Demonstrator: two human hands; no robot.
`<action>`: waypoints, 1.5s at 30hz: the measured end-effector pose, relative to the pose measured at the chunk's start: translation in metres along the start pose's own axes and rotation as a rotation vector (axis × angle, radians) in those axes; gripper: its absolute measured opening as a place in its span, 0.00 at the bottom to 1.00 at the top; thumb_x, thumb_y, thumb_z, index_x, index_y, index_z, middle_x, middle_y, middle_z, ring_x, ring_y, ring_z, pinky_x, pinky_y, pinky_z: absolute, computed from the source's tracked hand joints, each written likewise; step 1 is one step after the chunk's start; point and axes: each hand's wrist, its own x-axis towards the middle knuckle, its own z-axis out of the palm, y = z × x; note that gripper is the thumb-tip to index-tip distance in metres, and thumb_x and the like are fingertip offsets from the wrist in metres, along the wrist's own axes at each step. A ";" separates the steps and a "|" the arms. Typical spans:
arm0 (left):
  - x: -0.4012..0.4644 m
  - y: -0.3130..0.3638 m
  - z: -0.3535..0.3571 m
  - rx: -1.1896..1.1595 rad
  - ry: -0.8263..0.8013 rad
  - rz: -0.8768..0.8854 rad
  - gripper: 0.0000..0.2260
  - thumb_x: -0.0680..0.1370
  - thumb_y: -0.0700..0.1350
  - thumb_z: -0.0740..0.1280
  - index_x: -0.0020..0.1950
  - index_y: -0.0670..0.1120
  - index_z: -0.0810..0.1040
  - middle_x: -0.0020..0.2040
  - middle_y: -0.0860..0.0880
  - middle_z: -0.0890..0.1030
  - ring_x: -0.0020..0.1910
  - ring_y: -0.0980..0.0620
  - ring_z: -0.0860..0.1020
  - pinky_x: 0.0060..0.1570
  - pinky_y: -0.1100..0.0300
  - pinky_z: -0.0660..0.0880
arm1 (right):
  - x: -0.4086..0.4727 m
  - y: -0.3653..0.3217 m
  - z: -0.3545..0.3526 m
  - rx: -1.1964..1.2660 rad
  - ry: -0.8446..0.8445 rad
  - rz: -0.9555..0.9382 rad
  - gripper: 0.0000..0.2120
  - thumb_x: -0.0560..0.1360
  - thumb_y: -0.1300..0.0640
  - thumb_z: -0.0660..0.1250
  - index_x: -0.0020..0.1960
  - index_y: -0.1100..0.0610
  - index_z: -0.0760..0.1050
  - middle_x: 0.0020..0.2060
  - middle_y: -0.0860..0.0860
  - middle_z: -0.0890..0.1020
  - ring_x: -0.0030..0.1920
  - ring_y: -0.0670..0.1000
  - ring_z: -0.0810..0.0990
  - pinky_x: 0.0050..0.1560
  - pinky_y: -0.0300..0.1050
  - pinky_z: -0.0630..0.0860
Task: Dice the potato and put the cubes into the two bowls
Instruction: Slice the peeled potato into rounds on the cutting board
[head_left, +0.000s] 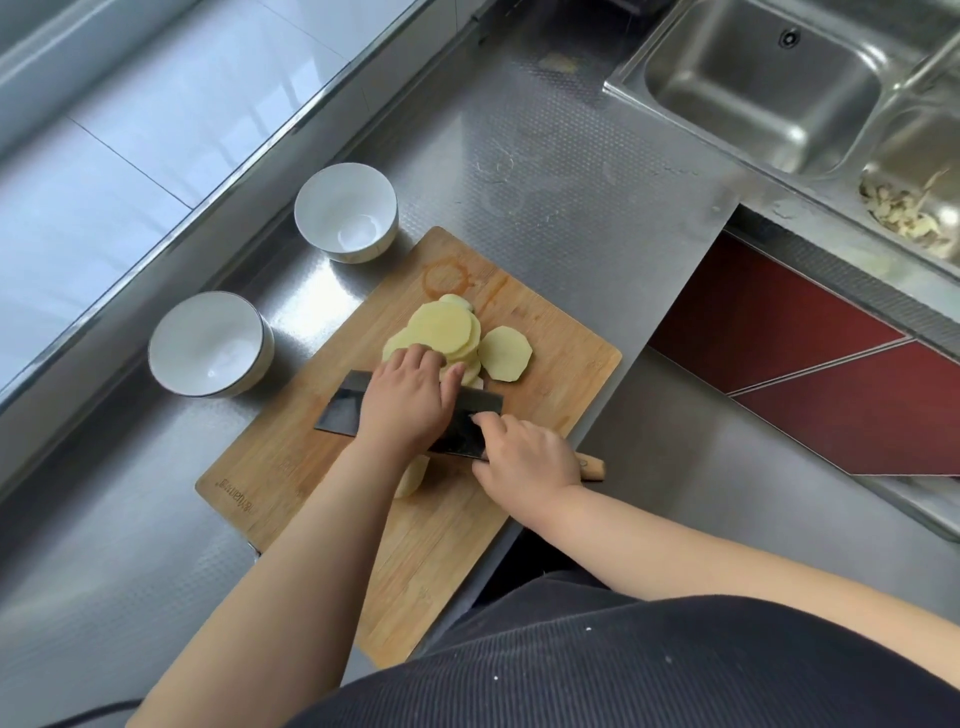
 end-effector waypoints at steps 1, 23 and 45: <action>-0.001 -0.001 -0.004 -0.011 0.063 -0.005 0.25 0.82 0.59 0.46 0.60 0.45 0.76 0.57 0.46 0.77 0.57 0.47 0.73 0.56 0.54 0.68 | -0.001 -0.001 0.000 0.026 -0.026 0.004 0.22 0.79 0.49 0.60 0.70 0.55 0.65 0.56 0.53 0.79 0.54 0.56 0.79 0.46 0.49 0.73; -0.084 -0.028 0.054 -0.896 0.077 -0.624 0.32 0.71 0.46 0.76 0.68 0.46 0.63 0.64 0.47 0.68 0.58 0.48 0.73 0.46 0.61 0.74 | 0.010 -0.016 0.004 0.254 -0.182 0.165 0.16 0.81 0.48 0.56 0.66 0.53 0.69 0.52 0.52 0.83 0.50 0.56 0.80 0.46 0.49 0.77; -0.066 -0.035 0.053 -0.201 0.303 0.032 0.11 0.72 0.33 0.73 0.53 0.37 0.79 0.50 0.38 0.80 0.45 0.39 0.78 0.40 0.49 0.79 | 0.002 -0.019 -0.015 0.208 -0.114 0.135 0.16 0.82 0.51 0.56 0.67 0.53 0.70 0.51 0.52 0.83 0.49 0.55 0.81 0.41 0.47 0.75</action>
